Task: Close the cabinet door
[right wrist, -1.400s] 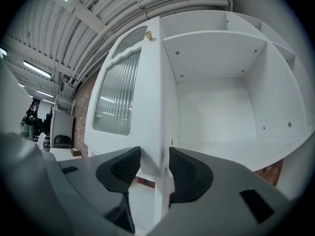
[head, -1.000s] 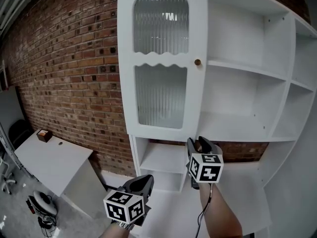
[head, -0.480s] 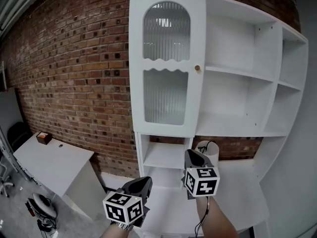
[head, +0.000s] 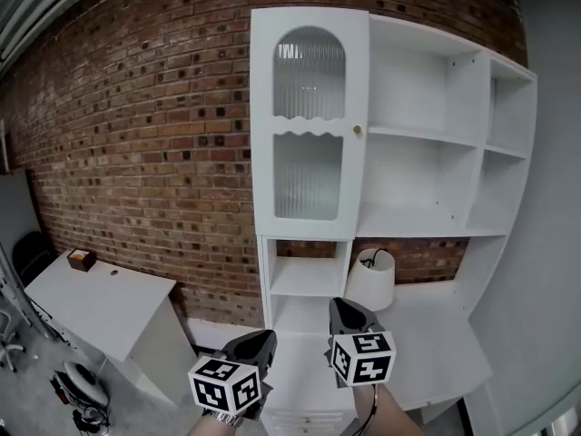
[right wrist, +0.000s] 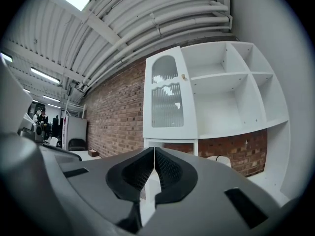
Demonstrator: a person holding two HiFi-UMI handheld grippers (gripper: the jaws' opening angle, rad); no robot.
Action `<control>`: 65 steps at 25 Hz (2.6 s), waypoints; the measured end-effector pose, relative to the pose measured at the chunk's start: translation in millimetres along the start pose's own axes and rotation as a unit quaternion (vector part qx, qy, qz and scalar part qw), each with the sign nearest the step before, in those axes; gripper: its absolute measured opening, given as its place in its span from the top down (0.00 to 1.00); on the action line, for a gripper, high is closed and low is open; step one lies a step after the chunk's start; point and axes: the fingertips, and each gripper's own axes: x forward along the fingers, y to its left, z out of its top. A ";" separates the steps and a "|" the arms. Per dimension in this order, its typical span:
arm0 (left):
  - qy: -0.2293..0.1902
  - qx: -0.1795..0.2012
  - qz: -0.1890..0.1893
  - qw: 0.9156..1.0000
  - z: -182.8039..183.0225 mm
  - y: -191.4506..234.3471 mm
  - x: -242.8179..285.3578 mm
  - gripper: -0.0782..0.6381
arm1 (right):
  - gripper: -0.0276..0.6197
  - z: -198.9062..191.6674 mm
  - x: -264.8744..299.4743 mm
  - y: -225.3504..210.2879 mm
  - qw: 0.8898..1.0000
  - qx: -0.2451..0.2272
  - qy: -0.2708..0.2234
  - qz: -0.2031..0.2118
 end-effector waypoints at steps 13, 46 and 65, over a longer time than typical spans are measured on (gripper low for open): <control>0.012 0.004 -0.008 1.000 -25.0 -17.5 -98.3 0.88 | 0.91 -29.2 -94.8 76.0 1.000 0.013 0.012 -0.007; -0.006 -0.012 0.043 0.999 -34.9 -121.2 -80.2 0.88 | 0.92 -53.8 -186.3 20.1 0.998 0.017 0.034 0.059; -0.010 -0.009 0.070 0.997 -41.7 -157.6 -93.8 0.88 | 0.92 -53.4 -217.4 17.6 0.995 0.017 0.027 0.096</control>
